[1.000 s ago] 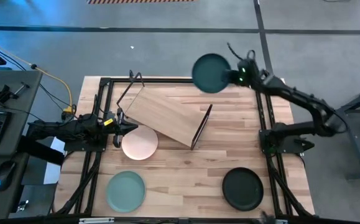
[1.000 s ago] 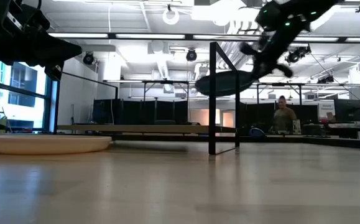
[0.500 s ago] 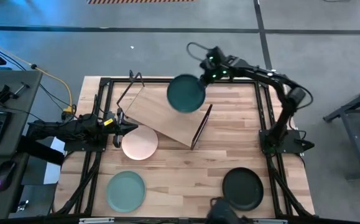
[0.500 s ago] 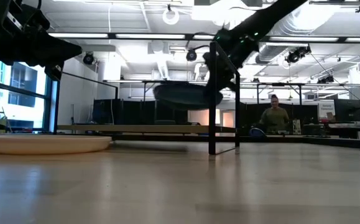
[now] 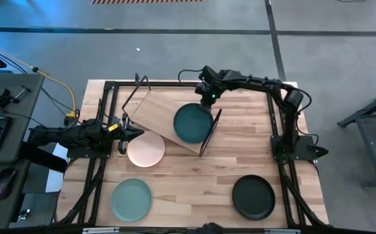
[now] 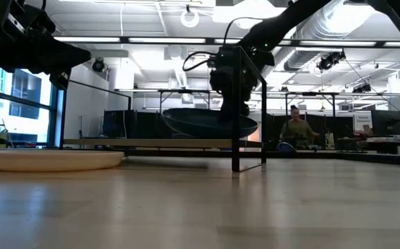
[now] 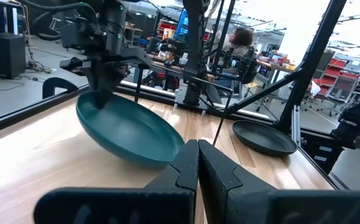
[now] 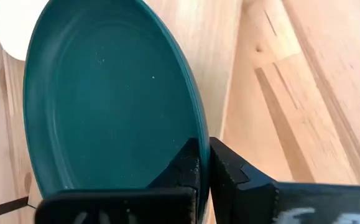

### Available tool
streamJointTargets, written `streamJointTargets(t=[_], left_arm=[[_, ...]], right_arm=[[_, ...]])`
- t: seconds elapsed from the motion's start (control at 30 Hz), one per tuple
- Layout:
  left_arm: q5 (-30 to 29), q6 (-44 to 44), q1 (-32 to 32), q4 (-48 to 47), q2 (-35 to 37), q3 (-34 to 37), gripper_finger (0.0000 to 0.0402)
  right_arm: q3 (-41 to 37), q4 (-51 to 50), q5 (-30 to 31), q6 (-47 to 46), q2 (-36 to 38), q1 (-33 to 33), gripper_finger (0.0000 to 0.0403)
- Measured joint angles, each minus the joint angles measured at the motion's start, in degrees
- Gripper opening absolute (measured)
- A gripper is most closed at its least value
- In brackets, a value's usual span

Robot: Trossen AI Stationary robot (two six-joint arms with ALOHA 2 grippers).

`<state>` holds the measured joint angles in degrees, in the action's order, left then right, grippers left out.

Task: Place and stack plates onto a shelf
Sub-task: Put the green plate on the shelf

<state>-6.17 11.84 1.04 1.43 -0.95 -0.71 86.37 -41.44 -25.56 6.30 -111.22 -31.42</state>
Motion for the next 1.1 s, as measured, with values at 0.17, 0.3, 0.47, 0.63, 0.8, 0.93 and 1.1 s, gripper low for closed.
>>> streamJointTargets(t=[0.17,0.3,0.47,0.63,0.8,0.93,1.1], left_arm=[[0.0,0.0,0.0,0.0,0.0,0.0,0.0000],[0.0,0.0,0.0,0.0,0.0,0.0,0.0000],[0.0,0.0,0.0,0.0,0.0,0.0,0.0000],[0.0,0.0,0.0,0.0,0.0,0.0,0.0000],[0.0,0.0,0.0,0.0,0.0,0.0,0.0000],[0.0,0.0,0.0,0.0,0.0,0.0,0.0000],[0.0,0.0,0.0,0.0,0.0,0.0,0.0000]], right_arm=[[0.0,-0.1,0.1,-1.6,0.0,0.8,0.0000],[0.0,-0.1,0.8,-1.6,0.0,1.2,0.0000],[0.0,-1.3,4.9,-1.8,0.0,1.2,0.0000],[-0.1,-2.7,5.8,-1.8,0.0,1.2,0.0011],[-0.1,-2.7,6.1,-2.8,0.0,1.2,0.0068],[-0.1,-2.7,6.1,-2.8,0.0,1.2,0.0118],[-0.1,-2.7,5.9,-2.8,0.0,1.2,0.0154]])
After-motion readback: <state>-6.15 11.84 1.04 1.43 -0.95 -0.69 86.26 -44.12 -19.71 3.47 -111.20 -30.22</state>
